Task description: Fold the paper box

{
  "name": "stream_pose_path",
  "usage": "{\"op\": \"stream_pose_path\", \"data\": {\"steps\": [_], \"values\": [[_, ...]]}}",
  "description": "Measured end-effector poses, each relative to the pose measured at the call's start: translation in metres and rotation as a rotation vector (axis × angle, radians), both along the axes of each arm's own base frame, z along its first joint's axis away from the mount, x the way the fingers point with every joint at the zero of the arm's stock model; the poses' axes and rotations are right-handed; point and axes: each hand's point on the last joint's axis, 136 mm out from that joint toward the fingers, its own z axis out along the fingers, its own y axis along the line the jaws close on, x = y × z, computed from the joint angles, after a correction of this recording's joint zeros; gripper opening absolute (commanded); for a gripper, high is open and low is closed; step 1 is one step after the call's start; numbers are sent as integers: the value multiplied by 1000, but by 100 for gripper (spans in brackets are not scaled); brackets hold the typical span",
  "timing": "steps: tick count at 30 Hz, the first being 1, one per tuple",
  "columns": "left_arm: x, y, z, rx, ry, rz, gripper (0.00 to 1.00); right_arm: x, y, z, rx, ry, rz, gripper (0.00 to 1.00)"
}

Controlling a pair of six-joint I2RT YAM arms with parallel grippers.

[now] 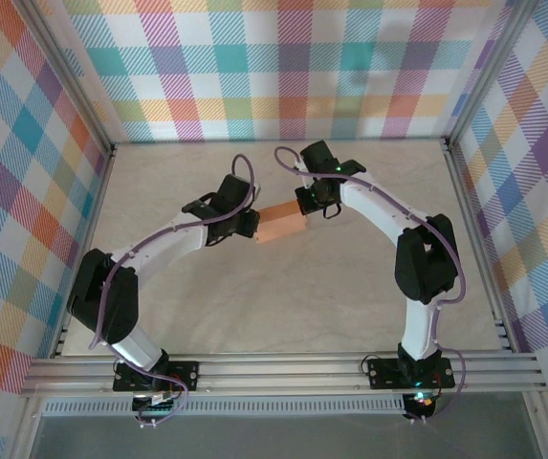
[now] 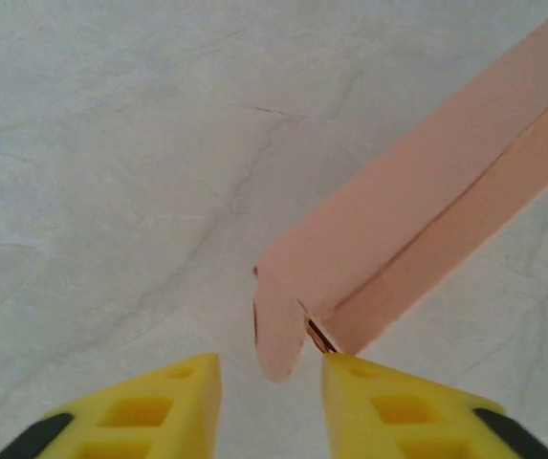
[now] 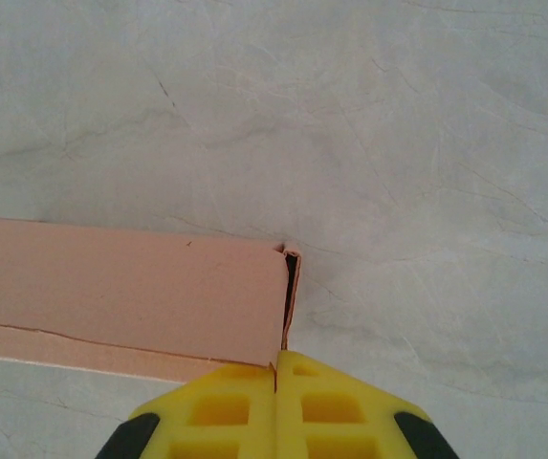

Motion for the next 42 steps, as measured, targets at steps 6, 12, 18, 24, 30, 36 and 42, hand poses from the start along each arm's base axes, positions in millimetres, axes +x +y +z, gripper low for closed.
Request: {"op": "stream_pose_path", "data": {"steps": [6, 12, 18, 24, 30, 36, 42], "values": [[3, 2, -3, 22, 3, 12, 27, 0, 0, 2, 1, 2, 1, 0], [5, 1, -13, 32, 25, 12, 16, -1, 0, 2, -3, 8, 1, 0], [3, 0, -14, 31, 34, 10, 14, -1, 0, 3, 1, 9, 3, 0], [2, -2, -10, 18, 43, 8, 9, -2, 1, 3, 3, 10, 4, 0], [5, -6, 1, -12, 41, 26, 22, -2, 1, 3, 3, 10, 4, 0], [5, -5, 1, -17, 48, 37, 18, -2, 1, 3, 3, 10, 5, 0], [3, -5, -4, -5, 67, 38, 10, -2, 1, 3, 3, 11, 4, 0]]}}
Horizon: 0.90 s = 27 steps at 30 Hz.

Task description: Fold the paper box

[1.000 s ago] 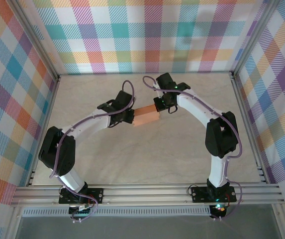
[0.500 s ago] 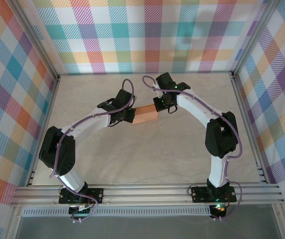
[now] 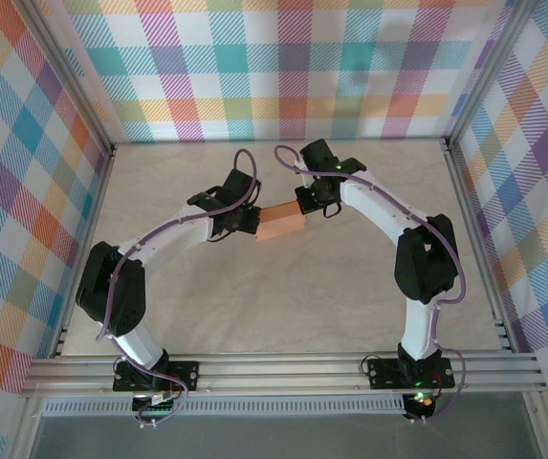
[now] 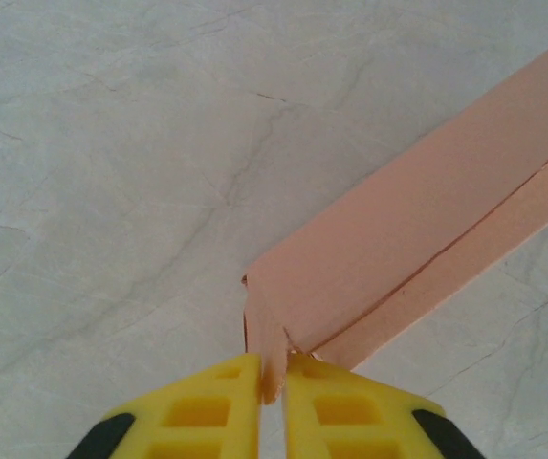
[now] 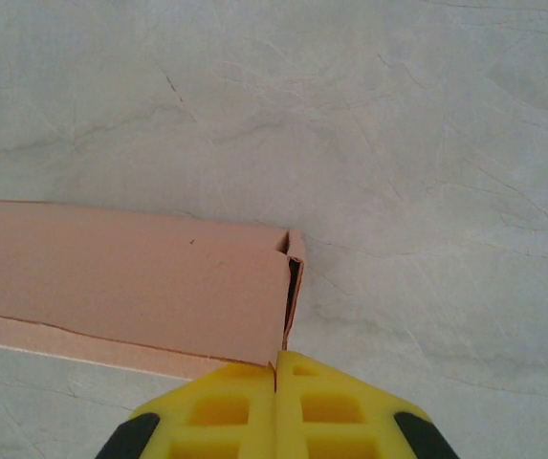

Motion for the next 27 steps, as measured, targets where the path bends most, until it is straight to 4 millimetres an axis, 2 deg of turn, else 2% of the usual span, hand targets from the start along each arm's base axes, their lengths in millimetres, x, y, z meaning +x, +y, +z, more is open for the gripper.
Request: {"op": "stream_pose_path", "data": {"steps": [9, 20, 27], "values": [[0, 0, -1, -2, 3, 4, 0, 0, 0, 0, 0, 0, 0, 0], [4, -8, 15, -65, 25, 47, 0, 1, -2, 0, -14, -8, -5, 0], [6, -9, 9, -99, 95, 76, 0, 2, -5, 0, -30, -12, -11, 0]]}}
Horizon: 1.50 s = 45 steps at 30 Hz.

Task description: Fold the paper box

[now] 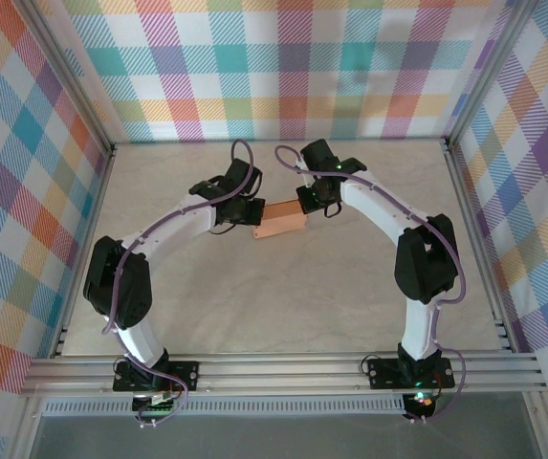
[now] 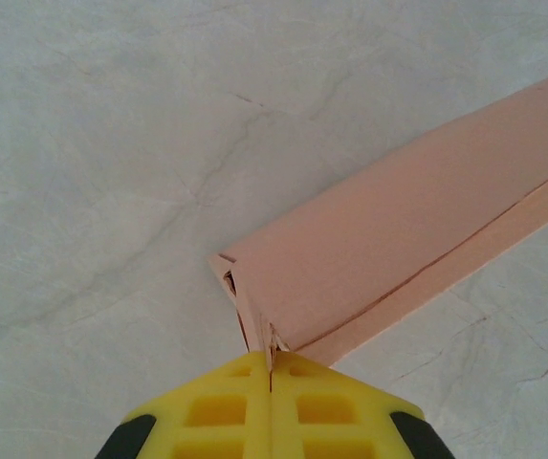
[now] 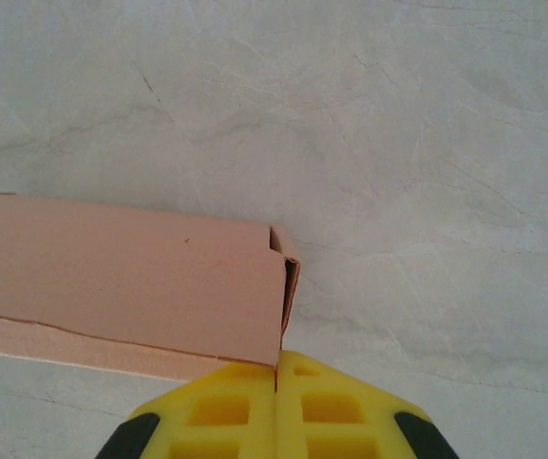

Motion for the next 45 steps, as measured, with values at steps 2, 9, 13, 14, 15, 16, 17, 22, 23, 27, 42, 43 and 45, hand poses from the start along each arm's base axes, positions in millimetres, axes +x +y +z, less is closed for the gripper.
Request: {"op": "stream_pose_path", "data": {"steps": [2, 9, 13, 14, 15, 16, 17, 22, 23, 27, 42, 43, 45], "values": [[0, 2, -5, -11, 30, 12, 0, -1, 0, 0, -4, 2, 3, 0], [4, 7, -8, -88, 91, 61, 0, -5, 3, 3, -27, 2, 30, 0], [7, 6, -7, -148, 126, 81, 0, -5, 4, 4, -35, -6, 32, 0], [7, 4, -7, -164, 134, 83, 0, -4, 4, 4, -37, -7, 31, 0], [8, 3, -6, -175, 140, 85, 0, -4, 3, 3, -41, -7, 30, 0], [8, 3, -6, -185, 145, 85, 0, -4, 3, 2, -45, -6, 28, 0], [8, 1, -5, -195, 151, 84, 0, -3, 2, 1, -51, -6, 26, 0], [6, -1, -4, -240, 181, 92, 0, -1, -2, -2, -74, -13, 18, 0], [5, -1, -4, -243, 187, 92, 0, -1, -2, -2, -76, -14, 18, 0], [4, -3, -3, -254, 203, 97, 0, 0, -3, -2, -84, -17, 22, 0], [8, -7, -6, -302, 245, 116, 0, 0, -4, -2, -95, -24, 25, 0], [7, -8, -6, -309, 250, 116, 0, 0, -4, -2, -95, -24, 25, 0], [7, -9, -6, -322, 259, 120, 0, 1, -4, -2, -96, -24, 24, 0]]}}
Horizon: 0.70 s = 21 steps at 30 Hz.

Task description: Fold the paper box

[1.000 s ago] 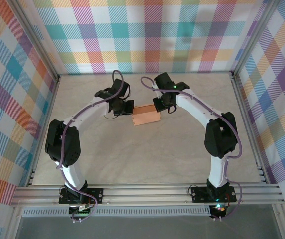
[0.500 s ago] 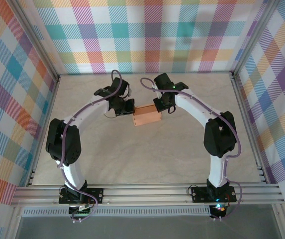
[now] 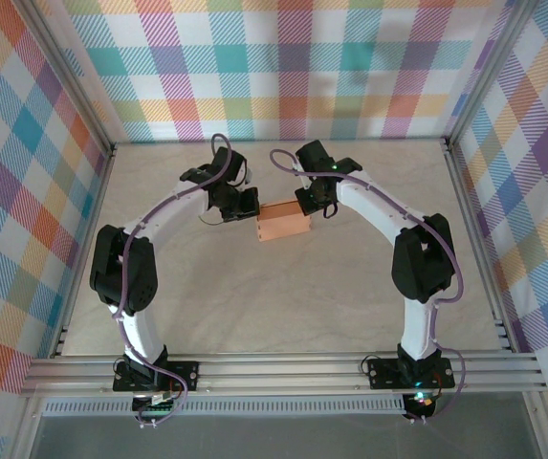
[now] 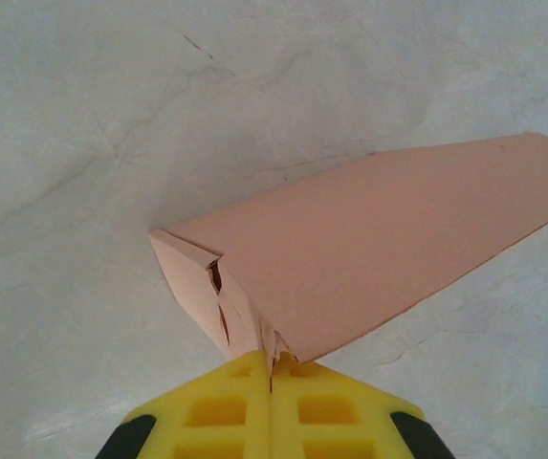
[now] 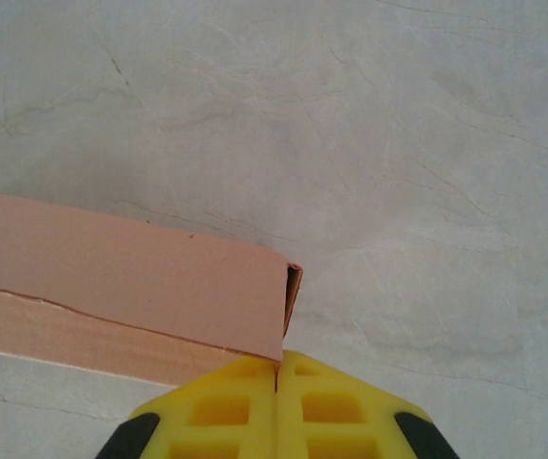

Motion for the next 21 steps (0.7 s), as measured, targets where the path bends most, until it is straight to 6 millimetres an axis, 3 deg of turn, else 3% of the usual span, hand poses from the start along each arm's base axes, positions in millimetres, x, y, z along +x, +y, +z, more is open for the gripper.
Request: {"op": "stream_pose_path", "data": {"steps": [21], "values": [[1, -5, 4, -118, 62, 37, 0, 1, -2, 0, -11, -7, -6, 0]]}}
